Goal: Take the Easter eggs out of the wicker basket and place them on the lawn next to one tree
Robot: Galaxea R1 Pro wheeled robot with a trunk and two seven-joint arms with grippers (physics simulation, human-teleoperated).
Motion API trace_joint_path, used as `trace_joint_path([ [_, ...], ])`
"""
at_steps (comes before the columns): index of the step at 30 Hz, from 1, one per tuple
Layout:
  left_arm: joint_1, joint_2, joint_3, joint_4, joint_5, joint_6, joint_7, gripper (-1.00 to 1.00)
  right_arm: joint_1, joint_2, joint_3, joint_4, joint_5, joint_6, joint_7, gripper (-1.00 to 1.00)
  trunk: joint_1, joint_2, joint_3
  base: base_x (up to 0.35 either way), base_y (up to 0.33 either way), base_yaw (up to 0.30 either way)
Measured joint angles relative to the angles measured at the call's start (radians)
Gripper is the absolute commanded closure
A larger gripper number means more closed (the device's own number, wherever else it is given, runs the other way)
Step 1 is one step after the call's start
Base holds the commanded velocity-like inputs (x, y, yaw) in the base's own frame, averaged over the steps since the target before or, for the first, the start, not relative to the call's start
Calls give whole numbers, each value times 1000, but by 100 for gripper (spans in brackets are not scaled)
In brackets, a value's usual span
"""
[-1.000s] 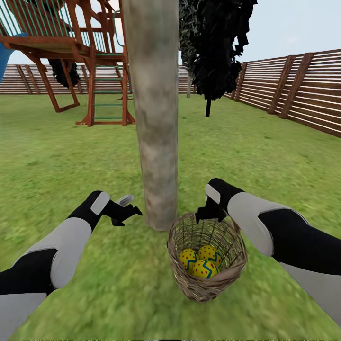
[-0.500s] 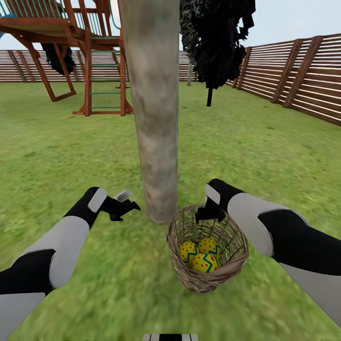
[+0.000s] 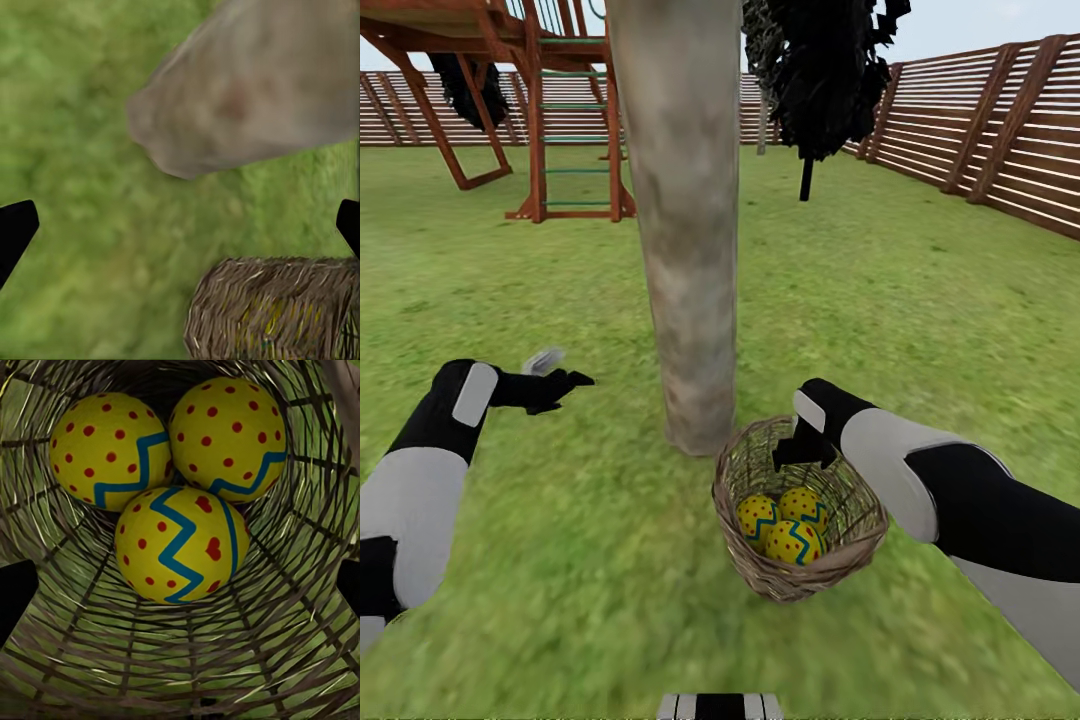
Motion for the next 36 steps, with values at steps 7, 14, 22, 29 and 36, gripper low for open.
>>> trace_joint_path([
  [7,0,121,0,42,8,0,-204,-100,1,1,1,-1,0,-66,-5,-100,3,-2,-27,0,0,0],
  [14,0,142,0,93,9,0,-248,-100,1,2,1,-1,0,-74,-5,-100,6,-3,-54,0,0,0],
  [22,0,139,-1,95,9,0,-250,-100,1,1,1,-1,-1,-74,-5,-100,10,-5,-85,0,0,0],
  [29,0,138,-2,95,9,0,-249,-100,1,3,1,-1,-2,-75,-5,-100,13,-7,-112,0,0,0],
  [36,0,138,-2,95,9,0,-250,-100,1,3,1,-1,-1,-74,-6,-100,16,-8,-139,0,0,0],
])
